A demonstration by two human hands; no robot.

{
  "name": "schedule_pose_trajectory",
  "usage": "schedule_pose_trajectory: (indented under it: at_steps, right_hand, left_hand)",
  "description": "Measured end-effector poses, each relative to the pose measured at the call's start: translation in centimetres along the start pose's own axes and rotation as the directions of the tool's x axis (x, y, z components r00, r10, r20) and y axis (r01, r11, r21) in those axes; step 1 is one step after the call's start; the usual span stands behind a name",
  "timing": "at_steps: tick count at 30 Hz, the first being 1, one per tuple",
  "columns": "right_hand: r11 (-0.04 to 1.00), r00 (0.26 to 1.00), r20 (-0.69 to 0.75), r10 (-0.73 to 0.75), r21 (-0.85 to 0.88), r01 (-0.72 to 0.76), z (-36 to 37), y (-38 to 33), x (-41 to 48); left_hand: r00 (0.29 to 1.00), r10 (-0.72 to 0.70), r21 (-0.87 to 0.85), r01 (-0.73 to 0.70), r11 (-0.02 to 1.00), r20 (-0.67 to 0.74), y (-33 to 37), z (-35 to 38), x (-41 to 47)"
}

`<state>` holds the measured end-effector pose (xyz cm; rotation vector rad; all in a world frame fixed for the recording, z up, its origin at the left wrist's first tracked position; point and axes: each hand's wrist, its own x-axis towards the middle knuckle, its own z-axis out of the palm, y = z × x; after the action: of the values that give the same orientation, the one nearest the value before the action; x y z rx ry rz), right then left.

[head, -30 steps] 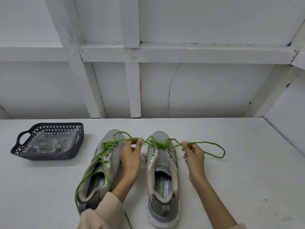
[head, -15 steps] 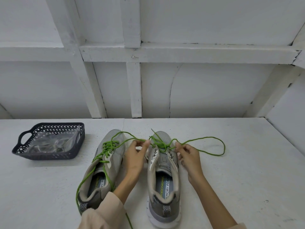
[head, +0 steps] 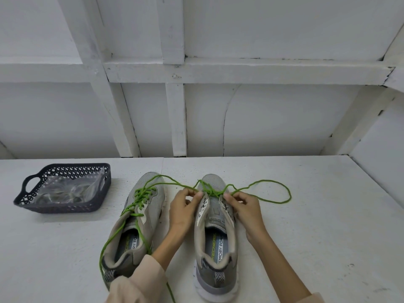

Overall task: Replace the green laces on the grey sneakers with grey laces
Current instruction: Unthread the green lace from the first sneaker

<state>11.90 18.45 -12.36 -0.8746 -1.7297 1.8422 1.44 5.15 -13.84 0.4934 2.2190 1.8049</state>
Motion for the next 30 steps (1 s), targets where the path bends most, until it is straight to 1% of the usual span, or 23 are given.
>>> schedule_pose_trajectory:
  at_steps: [1,3,4,5,6,8,9,11,12,15,17,19,21,23,26,28,30]
  right_hand:
    - [1.0,1.0,-0.027,0.006,0.015,-0.005,0.0,0.0,0.1]
    - [0.997,0.991,-0.134,0.019,0.072,-0.009,-0.4,0.1,0.2]
    - [0.995,0.982,-0.185,0.021,0.101,-0.002,-0.6,0.2,0.3]
    - [0.993,0.978,-0.205,0.026,0.117,-0.002,-0.8,0.3,0.3]
    - [0.993,0.982,-0.186,0.034,0.116,-0.013,-0.8,0.2,0.2]
    - [0.996,0.995,-0.081,0.051,0.078,-0.045,-0.4,0.1,0.0]
    - [0.998,0.998,-0.034,0.053,0.045,-0.052,-0.2,0.1,-0.1]
    - [0.999,0.999,-0.011,0.036,-0.011,-0.036,-0.1,0.0,-0.1]
    - [1.0,0.999,-0.034,0.027,-0.003,-0.027,-0.2,-0.1,0.0]
    - [0.998,0.987,-0.159,0.016,0.07,-0.005,-1.0,-0.3,0.2]
    - [0.996,0.983,-0.183,0.03,0.093,-0.013,-1.5,-0.5,0.2]
    - [0.992,0.981,-0.185,0.062,0.118,-0.041,-1.5,-0.5,0.2]
    - [0.99,0.98,-0.177,0.091,0.126,-0.07,-1.3,-0.4,0.2]
    - [0.989,0.986,-0.124,0.114,0.105,-0.101,-1.0,-0.4,0.1]
    - [0.994,0.994,-0.06,0.088,0.062,-0.084,-0.3,0.0,0.1]
    - [1.0,0.998,-0.049,0.028,-0.011,-0.029,-0.2,0.0,0.2]
    - [0.994,0.998,-0.038,-0.045,-0.101,0.041,-0.2,0.0,0.5]
  left_hand:
    - [0.999,0.003,-0.03,-0.005,1.0,-0.044,0.0,-0.1,0.1]
    - [0.986,-0.001,-0.094,-0.014,0.995,-0.166,0.3,-0.4,0.1]
    - [0.98,0.0,-0.112,-0.023,0.993,-0.2,0.5,-0.5,0.0]
    - [0.98,-0.006,-0.12,-0.019,0.993,-0.198,0.5,-0.5,0.0]
    - [0.987,-0.019,-0.123,-0.001,0.992,-0.16,0.5,-0.4,-0.1]
    - [0.998,-0.05,-0.102,0.045,0.994,-0.042,0.3,-0.1,0.0]
    - [0.999,-0.047,-0.073,0.047,0.996,-0.002,0.2,0.1,0.0]
    - [1.0,-0.024,-0.05,0.024,0.998,-0.003,0.2,0.3,0.0]
    - [0.999,-0.014,-0.079,0.011,0.997,-0.038,0.3,0.4,0.0]
    - [0.979,-0.021,-0.179,-0.017,0.984,-0.205,0.8,0.1,0.1]
    - [0.961,-0.073,-0.311,-0.014,0.95,-0.267,1.3,-0.3,0.4]
    - [0.946,-0.141,-0.405,0.011,0.914,-0.292,1.7,-0.6,0.7]
    - [0.943,-0.194,-0.462,0.051,0.885,-0.269,2.0,-0.7,0.9]
    - [0.941,-0.254,-0.51,0.11,0.853,-0.222,2.1,-0.6,0.9]
    - [0.936,-0.324,-0.537,0.204,0.819,-0.138,2.0,-0.6,0.8]
    - [0.954,-0.286,-0.481,0.209,0.851,-0.092,1.8,-0.5,0.6]
    - [0.982,-0.186,-0.296,0.171,0.94,-0.022,1.4,-0.5,0.6]
